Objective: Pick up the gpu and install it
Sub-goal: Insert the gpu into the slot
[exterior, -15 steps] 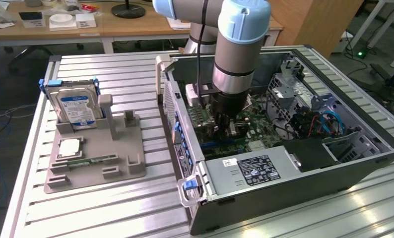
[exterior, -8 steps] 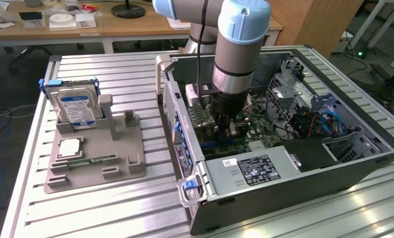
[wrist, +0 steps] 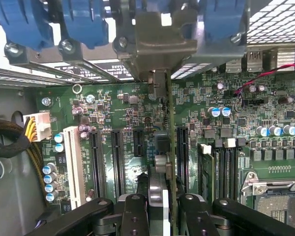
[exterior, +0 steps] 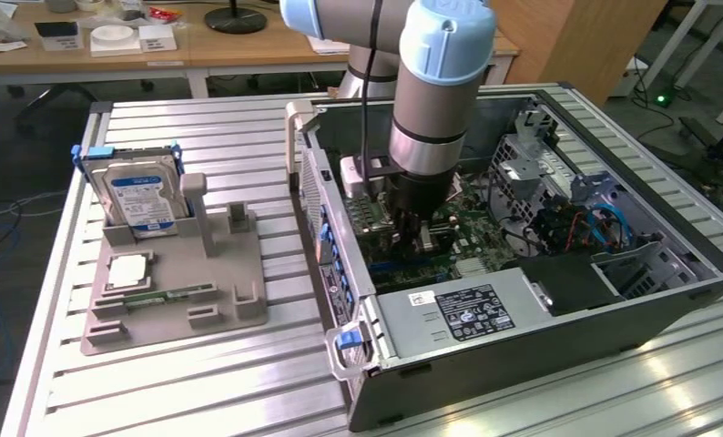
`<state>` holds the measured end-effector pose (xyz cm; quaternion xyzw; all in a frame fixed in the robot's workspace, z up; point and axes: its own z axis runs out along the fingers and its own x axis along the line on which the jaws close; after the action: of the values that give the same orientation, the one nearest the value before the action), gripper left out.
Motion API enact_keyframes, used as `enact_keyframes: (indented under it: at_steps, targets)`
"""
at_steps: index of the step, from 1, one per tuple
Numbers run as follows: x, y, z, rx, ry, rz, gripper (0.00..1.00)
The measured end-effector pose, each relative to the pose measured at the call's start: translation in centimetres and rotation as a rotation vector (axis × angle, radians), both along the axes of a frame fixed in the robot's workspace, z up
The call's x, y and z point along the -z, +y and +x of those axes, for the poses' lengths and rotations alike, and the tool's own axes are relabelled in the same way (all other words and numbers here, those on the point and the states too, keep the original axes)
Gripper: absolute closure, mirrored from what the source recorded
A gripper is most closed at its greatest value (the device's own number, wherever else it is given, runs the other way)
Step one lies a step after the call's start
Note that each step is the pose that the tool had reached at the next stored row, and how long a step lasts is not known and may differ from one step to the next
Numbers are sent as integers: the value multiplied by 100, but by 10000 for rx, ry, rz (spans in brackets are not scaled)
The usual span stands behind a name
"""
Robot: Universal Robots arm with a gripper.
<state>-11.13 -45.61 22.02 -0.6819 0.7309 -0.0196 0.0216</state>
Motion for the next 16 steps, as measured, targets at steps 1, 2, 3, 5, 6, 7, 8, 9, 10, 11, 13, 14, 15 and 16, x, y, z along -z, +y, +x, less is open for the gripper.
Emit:
enact_keyframes:
  at_steps: [1,2,3,5,6,7,8,9,10,11,13,14,15,16]
  targets:
    - [3,0,0,0,-1,2,71]
    - [6,0,0,-1,0,3,71]
    - [10,1,1,0,-1,4,71]
    - [19,1,1,0,1,3,71]
    - [24,0,0,-1,2,0,71]
    - [29,0,0,-1,4,-2,71]
    - [35,-1,0,-1,4,-4,71]
    - [38,-1,0,-1,4,-2,71]
    - [39,-1,0,-1,6,-1,71]
    - [39,0,0,-1,5,-1,71]
    - [40,0,1,-1,5,1,71]
    - [40,0,1,-1,4,2,71]
    - [40,0,0,0,4,2,71]
    - [40,0,0,-1,4,2,71]
